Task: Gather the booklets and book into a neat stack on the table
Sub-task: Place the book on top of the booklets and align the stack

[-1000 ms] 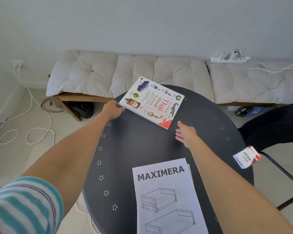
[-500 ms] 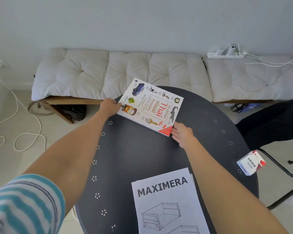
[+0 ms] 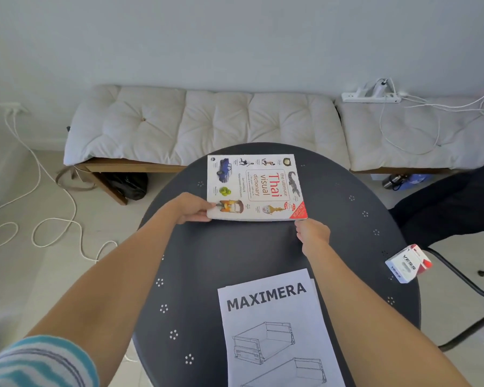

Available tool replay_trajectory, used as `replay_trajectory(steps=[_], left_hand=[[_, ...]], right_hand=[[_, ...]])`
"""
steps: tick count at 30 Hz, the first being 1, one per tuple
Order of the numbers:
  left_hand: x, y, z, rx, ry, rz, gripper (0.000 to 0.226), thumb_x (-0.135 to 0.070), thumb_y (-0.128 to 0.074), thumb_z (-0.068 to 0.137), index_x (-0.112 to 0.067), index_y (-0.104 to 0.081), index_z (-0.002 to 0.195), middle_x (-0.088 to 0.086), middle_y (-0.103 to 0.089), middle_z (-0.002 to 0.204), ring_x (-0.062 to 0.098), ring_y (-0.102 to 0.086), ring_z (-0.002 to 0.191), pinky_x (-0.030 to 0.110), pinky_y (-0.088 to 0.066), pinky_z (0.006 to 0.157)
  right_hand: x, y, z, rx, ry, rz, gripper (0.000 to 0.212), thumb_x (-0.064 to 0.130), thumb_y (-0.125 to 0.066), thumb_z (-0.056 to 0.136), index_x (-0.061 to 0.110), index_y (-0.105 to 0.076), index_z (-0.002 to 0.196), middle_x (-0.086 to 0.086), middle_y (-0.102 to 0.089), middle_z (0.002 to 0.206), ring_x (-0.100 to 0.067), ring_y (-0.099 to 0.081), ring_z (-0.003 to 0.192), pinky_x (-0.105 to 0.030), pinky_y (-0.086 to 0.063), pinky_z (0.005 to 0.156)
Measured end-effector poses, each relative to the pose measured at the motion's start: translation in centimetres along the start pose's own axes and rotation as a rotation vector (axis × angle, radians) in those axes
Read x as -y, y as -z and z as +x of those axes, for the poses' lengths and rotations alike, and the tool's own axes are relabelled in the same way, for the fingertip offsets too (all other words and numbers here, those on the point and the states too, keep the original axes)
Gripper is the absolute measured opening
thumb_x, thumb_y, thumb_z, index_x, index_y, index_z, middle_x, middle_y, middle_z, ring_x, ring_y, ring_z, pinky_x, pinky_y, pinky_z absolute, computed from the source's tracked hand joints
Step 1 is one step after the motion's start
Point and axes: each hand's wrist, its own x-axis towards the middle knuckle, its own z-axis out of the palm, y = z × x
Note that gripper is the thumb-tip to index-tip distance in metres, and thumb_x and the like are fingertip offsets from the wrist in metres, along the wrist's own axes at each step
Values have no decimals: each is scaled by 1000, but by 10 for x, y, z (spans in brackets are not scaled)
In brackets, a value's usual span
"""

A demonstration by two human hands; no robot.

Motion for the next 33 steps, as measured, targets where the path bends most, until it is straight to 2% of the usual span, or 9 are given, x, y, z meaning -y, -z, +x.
replay_trajectory(steps=[2, 7, 11, 16, 19, 22, 28, 31, 33], left_hand=[[14, -13, -17, 89, 29, -19, 36, -8, -66, 86, 2, -61, 120, 9, -70, 106, 15, -69, 85, 21, -61, 63], [49, -61, -53, 184, 30, -191, 32, -1, -65, 85, -1, -61, 117, 11, -70, 109, 18, -69, 89, 21, -61, 66], [73, -97, -78, 185, 40, -282, 20, 1, -66, 84, -1, -63, 104, 11, -72, 96, 19, -72, 79, 23, -61, 62], [104, -126, -103, 117, 34, -319, 12, -1, -66, 85, -2, -63, 96, 13, -72, 95, 19, -71, 78, 22, -61, 61], [123, -140, -118, 105, 35, -352, 16, -3, -67, 84, -2, -62, 99, 11, -73, 90, 19, -72, 79, 24, -61, 68], [142, -147, -131, 97, 49, -405, 22, -3, -67, 84, 0, -62, 106, 12, -73, 89, 18, -73, 72, 24, -61, 64], [166, -152, -143, -85, -10, -752, 37, -3, -58, 90, 5, -50, 125, 22, -65, 116, 27, -64, 93, 32, -51, 83], [169, -139, -141, -222, -60, -936, 41, -15, -57, 93, 4, -47, 130, 23, -61, 123, 29, -61, 97, 35, -50, 83], [174, -129, -144, -174, -72, -936, 46, -27, -55, 95, 2, -49, 130, 21, -60, 125, 30, -60, 102, 39, -51, 83]], right_hand=[[-12, 4, -6, 1, -3, 54, 17, 6, -63, 87, 1, -68, 103, -22, -68, 116, -33, -67, 107, -38, -54, 89], [-30, 2, -33, 176, -123, 232, 19, 15, -74, 84, 2, -64, 93, -16, -72, 94, -22, -72, 82, -28, -59, 69], [-41, 12, -52, 230, -126, 375, 17, 7, -57, 92, 3, -64, 106, -11, -72, 83, -18, -70, 74, -25, -56, 50], [-58, 39, -65, 260, -125, 423, 25, 28, -54, 97, 6, -61, 106, -10, -71, 90, -20, -69, 77, -28, -56, 53], [-70, 57, -72, 274, -101, 336, 16, 10, -61, 92, 4, -62, 107, -12, -71, 96, -21, -69, 77, -27, -55, 46], [-78, 71, -78, 308, -52, 288, 24, -3, -56, 91, 4, -60, 114, -14, -69, 102, -22, -68, 78, -30, -53, 52], [-87, 99, -86, 373, 22, 205, 24, -5, -50, 92, 12, -61, 104, -7, -70, 94, -21, -69, 78, -33, -57, 56], [-92, 120, -84, 426, 16, 123, 22, -3, -51, 93, 13, -61, 105, -9, -71, 102, -21, -70, 80, -32, -57, 59], [-96, 136, -84, 478, 6, 59, 24, -1, -52, 94, 12, -60, 113, -9, -71, 106, -22, -71, 85, -33, -58, 62]])
